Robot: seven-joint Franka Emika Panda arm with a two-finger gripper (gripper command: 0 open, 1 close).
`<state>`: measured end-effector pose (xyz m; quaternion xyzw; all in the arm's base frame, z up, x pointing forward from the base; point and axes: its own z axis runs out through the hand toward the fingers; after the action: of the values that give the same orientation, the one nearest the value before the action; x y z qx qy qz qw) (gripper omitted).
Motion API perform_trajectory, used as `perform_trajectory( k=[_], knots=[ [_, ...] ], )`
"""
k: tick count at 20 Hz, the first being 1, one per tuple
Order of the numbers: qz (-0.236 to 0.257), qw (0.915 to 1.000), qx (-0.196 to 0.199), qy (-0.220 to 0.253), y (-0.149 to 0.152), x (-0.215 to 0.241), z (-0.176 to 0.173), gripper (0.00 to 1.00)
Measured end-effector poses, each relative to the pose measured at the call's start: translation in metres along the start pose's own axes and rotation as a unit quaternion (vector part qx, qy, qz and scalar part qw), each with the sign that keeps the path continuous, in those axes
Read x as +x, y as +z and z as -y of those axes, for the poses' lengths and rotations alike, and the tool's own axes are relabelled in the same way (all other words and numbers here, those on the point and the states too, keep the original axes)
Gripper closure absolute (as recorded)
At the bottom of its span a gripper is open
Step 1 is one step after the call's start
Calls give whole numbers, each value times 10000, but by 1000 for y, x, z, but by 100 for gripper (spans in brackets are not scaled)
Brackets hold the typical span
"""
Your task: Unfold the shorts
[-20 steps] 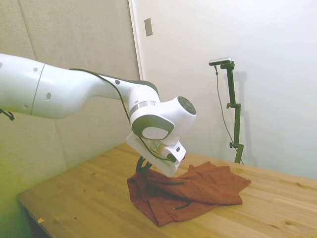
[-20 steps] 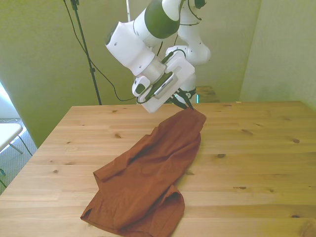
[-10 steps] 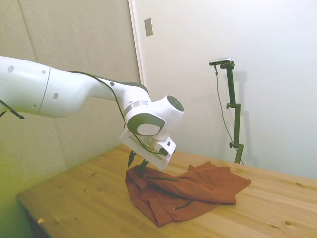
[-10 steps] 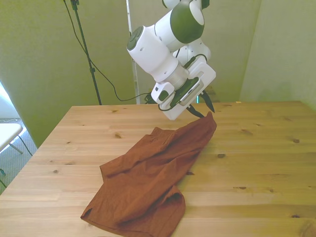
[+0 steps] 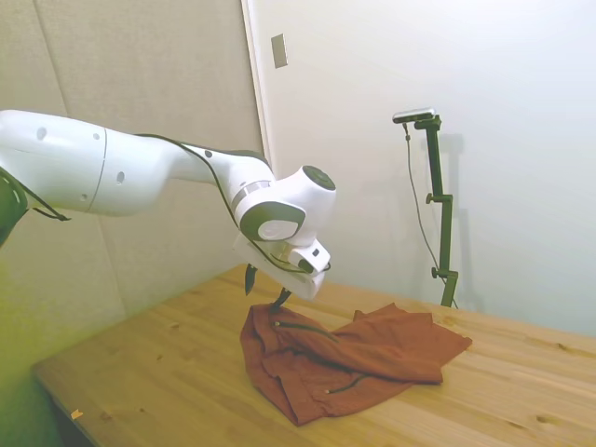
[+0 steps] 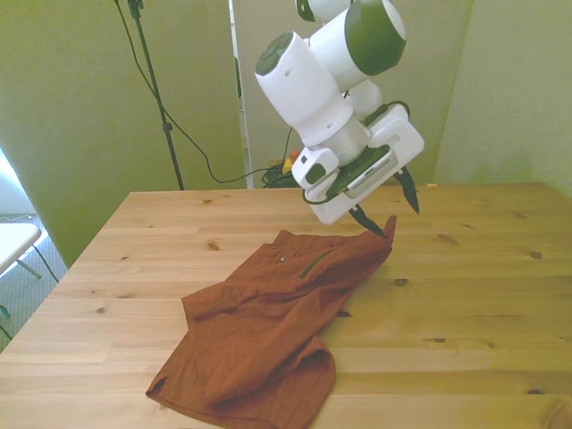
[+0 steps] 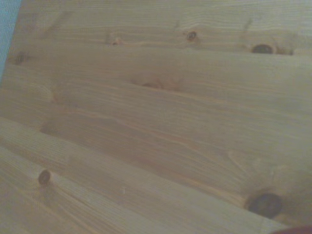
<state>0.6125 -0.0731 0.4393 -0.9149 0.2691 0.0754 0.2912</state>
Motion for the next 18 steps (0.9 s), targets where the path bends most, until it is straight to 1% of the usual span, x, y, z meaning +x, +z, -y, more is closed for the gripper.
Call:
perform_trajectory(
  k=[2,4,5,7,9,11,12,14,16,18],
  knots=[
    [5,10000,-60,45,15,5,6,0],
    [-401,9985,-303,226,24,15,11,0],
    [-632,9967,-406,311,23,15,17,0],
    [-1086,9911,-585,496,4,7,31,0],
    [-1506,9829,-732,760,-32,-10,36,0],
    [-1897,9720,-904,1051,-67,-24,27,0],
    [-2082,9653,-1001,1218,-81,-27,13,0],
    [-2437,9500,-1144,1584,-102,-15,-28,0],
    [-2718,9338,-1218,1982,-119,9,-76,0],
    [-2943,9159,-1256,2423,-131,35,-121,0]
  ],
)
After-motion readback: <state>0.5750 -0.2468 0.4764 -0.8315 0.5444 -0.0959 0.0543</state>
